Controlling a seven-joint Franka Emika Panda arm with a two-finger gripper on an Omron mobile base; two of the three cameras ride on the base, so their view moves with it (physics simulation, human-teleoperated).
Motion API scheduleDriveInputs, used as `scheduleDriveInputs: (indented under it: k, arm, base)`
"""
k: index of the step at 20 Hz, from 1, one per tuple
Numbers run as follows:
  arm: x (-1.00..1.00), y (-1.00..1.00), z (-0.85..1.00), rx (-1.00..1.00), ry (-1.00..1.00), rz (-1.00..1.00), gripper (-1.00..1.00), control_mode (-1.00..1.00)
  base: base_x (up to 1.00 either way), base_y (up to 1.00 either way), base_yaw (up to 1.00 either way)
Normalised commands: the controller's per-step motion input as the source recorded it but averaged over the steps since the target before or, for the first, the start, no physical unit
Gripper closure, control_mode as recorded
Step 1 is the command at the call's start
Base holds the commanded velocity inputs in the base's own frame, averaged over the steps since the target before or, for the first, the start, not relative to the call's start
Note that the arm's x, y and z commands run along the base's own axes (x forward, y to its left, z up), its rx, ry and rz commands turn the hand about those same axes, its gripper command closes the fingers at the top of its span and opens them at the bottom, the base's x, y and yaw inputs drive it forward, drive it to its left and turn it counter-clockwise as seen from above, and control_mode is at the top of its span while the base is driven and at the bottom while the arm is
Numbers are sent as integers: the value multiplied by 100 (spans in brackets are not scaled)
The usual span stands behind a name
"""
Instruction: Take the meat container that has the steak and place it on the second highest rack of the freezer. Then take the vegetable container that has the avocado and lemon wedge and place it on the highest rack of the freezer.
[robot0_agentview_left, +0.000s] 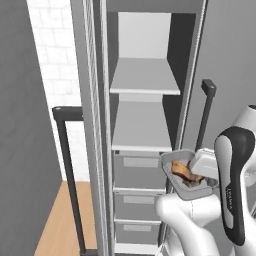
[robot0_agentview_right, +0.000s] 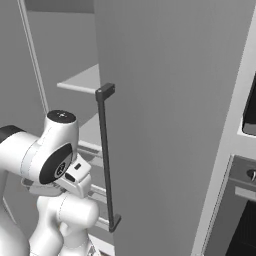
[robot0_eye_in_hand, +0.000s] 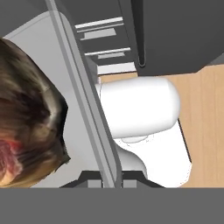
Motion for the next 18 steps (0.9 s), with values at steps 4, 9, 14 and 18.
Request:
scheduleDriveInputs:
  k: [4, 9, 14, 18]
  arm:
    - [0, 0, 0, 0, 0, 0, 100, 100]
    - [0, 0, 0, 0, 0, 0, 100, 100]
    - [0, 0, 0, 0, 0, 0, 100, 100]
    - [2, 36, 13, -10, 0, -5, 100, -100]
  base:
    - [-4, 21, 15]
    - [0, 1, 2]
    - [0, 0, 0]
    - [0, 0, 0]
